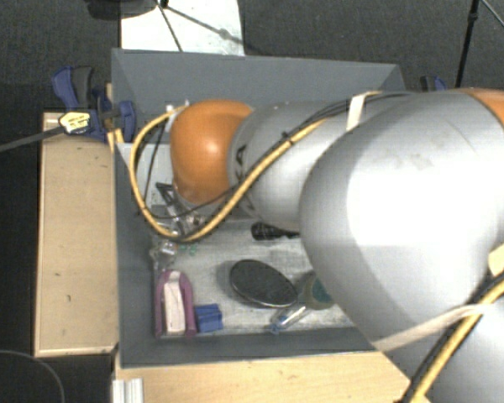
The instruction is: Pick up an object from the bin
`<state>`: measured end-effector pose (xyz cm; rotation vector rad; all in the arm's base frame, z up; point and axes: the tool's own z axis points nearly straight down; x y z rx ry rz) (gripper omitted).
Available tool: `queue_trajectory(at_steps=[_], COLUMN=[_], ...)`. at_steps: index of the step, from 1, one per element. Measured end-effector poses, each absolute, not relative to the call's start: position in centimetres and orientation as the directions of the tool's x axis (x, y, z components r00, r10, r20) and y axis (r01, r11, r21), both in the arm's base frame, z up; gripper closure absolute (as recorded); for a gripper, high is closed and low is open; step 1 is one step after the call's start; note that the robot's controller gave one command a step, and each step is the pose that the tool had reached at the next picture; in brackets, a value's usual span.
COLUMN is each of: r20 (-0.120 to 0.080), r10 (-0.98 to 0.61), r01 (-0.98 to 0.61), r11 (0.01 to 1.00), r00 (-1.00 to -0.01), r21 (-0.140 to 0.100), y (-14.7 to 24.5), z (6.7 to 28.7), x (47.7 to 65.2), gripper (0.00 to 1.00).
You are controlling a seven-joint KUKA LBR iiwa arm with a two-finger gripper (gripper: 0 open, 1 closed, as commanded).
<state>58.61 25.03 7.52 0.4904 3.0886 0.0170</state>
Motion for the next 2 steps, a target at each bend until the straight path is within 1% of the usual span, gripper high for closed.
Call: queue_trajectory(at_steps=[1,2], r20=[-0.006,-0.005], r10=[0.390,0.390], r01=[0.390,0.390], r11=[0.921,0.921], r00=[-0.921,-0.921], r21=[0.011,0.009], y=[24.33,24.34], z=[7.49,7.40], x=[58.44,58.35], gripper=[0.00,1.00])
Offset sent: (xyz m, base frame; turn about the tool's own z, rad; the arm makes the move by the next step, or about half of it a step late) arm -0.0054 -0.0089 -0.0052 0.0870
